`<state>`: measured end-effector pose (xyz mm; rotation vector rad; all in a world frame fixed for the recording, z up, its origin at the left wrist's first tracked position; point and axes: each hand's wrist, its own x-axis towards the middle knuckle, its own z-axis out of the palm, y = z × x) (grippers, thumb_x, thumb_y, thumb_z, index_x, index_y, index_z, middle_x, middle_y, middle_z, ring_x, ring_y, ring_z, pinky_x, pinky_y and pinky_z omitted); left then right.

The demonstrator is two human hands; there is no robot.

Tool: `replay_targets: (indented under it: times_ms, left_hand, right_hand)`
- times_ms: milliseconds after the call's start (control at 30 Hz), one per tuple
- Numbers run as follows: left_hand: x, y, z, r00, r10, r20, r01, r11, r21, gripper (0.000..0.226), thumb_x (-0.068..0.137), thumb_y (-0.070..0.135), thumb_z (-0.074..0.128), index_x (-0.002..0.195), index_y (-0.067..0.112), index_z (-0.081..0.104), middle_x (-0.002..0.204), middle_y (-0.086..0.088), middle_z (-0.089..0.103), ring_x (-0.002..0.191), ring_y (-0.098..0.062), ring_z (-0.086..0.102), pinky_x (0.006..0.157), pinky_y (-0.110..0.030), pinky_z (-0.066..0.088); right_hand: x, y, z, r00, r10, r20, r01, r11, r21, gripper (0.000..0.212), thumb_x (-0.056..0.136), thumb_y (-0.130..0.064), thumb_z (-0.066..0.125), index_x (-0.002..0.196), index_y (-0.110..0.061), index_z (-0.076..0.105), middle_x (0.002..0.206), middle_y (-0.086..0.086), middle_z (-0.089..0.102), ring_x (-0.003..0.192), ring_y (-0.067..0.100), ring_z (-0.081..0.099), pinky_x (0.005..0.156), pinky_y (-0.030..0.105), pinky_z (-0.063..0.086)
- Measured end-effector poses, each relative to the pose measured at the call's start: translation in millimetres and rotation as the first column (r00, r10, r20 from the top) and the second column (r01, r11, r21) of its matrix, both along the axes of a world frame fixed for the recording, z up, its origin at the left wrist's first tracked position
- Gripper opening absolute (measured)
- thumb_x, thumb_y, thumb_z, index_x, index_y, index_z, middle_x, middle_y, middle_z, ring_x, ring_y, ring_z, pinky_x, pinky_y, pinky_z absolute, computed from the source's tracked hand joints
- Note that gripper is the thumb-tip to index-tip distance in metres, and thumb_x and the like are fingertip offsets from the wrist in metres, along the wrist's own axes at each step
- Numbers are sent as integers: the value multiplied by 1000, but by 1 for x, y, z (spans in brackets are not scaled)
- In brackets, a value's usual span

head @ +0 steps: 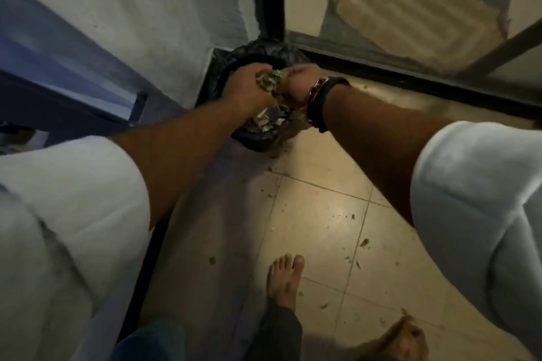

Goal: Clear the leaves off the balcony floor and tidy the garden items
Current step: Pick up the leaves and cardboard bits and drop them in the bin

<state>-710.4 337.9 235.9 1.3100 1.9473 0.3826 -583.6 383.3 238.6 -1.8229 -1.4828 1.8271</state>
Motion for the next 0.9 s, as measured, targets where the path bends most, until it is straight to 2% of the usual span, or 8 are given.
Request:
replay_targets:
  times_ms: [67, 200, 300, 400, 467, 567, 700, 900]
  left_hand:
    - [-15, 8, 5, 998, -53, -38, 53, 999, -14, 89, 70, 13, 84, 148, 17, 41, 143, -8, 53, 130, -24, 50, 109, -36, 41]
    - [-32, 9, 11, 997, -73, -26, 73, 997, -15, 82, 78, 13, 75, 150, 15, 36, 146, -10, 49, 132, -25, 47, 111, -37, 39]
    - [-38, -5, 10, 995, 63, 78, -63, 998, -11, 79, 76, 17, 69, 148, 20, 39, 138, -8, 57, 123, -24, 57, 105, -42, 47]
    - [-34, -25, 9, 973, 159, 164, -153, 987, -53, 80, 76, 18, 66, 150, 24, 36, 146, -6, 49, 130, -25, 51, 107, -45, 45]
    - [-20, -43, 28, 961, 195, 196, -187, 981, -58, 82, 72, 26, 67, 148, 30, 37, 145, -2, 50, 129, -22, 51, 107, -44, 45]
    - [11, -70, 69, 920, 262, 293, -246, 965, -89, 75, 83, 11, 70, 149, 26, 37, 146, 0, 48, 126, -14, 51, 108, -41, 45]
    - [59, -103, 146, 883, 240, 404, -218, 971, -101, 72, 89, 4, 65, 151, 22, 35, 153, -3, 41, 135, -15, 44, 112, -40, 41]
    - [131, -140, 270, 860, 143, 490, -131, 990, -59, 68, 90, 2, 64, 150, 19, 36, 154, -5, 39, 137, -18, 43, 110, -37, 41]
  right_hand:
    - [-15, 11, 6, 998, 69, 0, -69, 998, 8, 19, 86, -8, 64, 90, -25, 57, 104, 3, 59, 80, 14, 59, 44, 13, 48]
    - [-27, 19, 14, 989, 144, 32, -146, 986, 78, 48, 87, -3, 61, 133, -13, 53, 128, 9, 59, 89, 16, 59, 45, 11, 47]
    - [-20, 13, 22, 999, 24, -30, -21, 994, 103, 47, 89, 3, 55, 134, -11, 53, 129, 11, 60, 105, 25, 64, 66, 17, 53]
    - [-1, -9, 38, 958, -218, -185, 215, 976, -40, 50, 93, 10, 42, 137, -12, 50, 119, 4, 57, 90, 17, 61, 78, 26, 58]
    - [16, -29, 53, 911, -327, -251, 303, 944, -130, 52, 92, 14, 37, 137, -9, 50, 118, 6, 56, 89, 17, 60, 80, 32, 57]
    - [45, -60, 82, 855, -450, -259, 400, 889, -225, 55, 87, 18, 34, 132, -9, 53, 130, 10, 54, 106, 27, 60, 84, 37, 56]
    - [91, -115, 146, 781, -579, -233, 513, 808, -289, 54, 87, 18, 38, 123, -16, 59, 128, 4, 55, 115, 23, 55, 91, 38, 54]
    - [169, -201, 256, 733, -641, -230, 609, 768, -199, 54, 90, 16, 40, 131, -17, 54, 133, 5, 52, 117, 23, 53, 99, 41, 51]
